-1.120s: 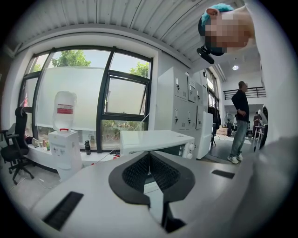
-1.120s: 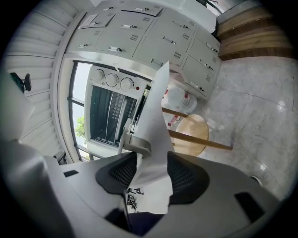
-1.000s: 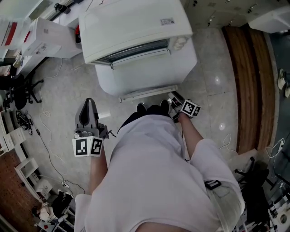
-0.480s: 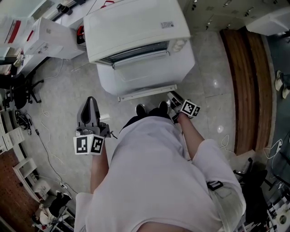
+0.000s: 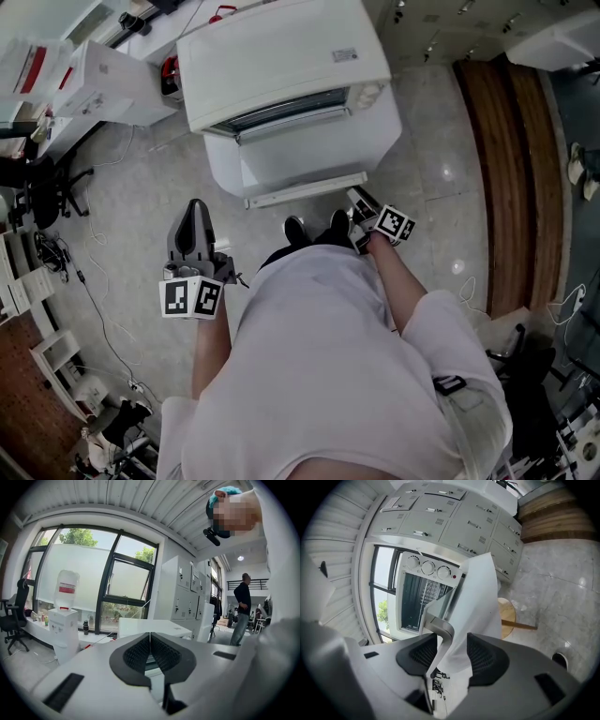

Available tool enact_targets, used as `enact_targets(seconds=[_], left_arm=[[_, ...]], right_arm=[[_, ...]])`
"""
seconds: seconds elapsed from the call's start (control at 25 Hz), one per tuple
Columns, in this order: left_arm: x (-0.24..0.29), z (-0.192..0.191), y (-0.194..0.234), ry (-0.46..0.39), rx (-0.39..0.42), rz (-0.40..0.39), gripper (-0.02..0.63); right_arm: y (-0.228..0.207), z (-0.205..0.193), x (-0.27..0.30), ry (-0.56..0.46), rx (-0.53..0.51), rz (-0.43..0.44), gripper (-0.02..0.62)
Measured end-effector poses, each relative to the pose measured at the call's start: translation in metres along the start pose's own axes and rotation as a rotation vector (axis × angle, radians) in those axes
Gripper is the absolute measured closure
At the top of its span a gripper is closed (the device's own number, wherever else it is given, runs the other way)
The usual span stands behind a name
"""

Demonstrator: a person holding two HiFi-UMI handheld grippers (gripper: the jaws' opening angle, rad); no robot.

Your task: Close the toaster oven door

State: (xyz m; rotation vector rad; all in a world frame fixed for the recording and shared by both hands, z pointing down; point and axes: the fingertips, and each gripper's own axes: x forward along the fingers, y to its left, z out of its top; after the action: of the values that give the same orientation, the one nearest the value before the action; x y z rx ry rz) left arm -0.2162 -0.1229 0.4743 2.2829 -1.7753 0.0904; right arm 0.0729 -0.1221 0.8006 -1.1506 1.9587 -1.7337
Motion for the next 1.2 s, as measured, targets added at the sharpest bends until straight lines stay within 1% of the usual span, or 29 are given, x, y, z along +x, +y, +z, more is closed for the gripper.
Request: enact_targets(seconds=[0.4, 0.48, 0.6, 0.84, 1.04, 1.2], left_arm=[[-0.001, 0.007, -0.001, -0.022, -0.02, -0.015, 0.584], [-0.002, 0.006, -0.001, -0.024, -0.026, -0.016, 0.584], [-0.002, 0.006, -0.001, -0.029, -0.033, -0.02, 0.584], [0.0, 0.009, -0.004, -0.049, -0.044, -0.027, 0.584], [0.0, 0.011, -0.004, -0.063, -0.052, -0.02, 0.584], [0.0, 0.012, -0.004, -0.072, -0.039, -0.014, 0.584]], right_arm=[[0.028, 0.012, 0.0, -0.031, -0.002, 0.042, 0.394], [0.034, 0.014, 0.001, -0.034, -0.009, 0.052, 0.413], [0.045, 0.017, 0.002, -0.034, -0.036, 0.061, 0.467], [0.06, 0.024, 0.003, -0.051, -0.032, 0.087, 0.471], [0.076, 0.034, 0.006, -0.054, -0.049, 0.126, 0.472], [0.086, 0.043, 0.009, -0.062, -0.056, 0.142, 0.472]])
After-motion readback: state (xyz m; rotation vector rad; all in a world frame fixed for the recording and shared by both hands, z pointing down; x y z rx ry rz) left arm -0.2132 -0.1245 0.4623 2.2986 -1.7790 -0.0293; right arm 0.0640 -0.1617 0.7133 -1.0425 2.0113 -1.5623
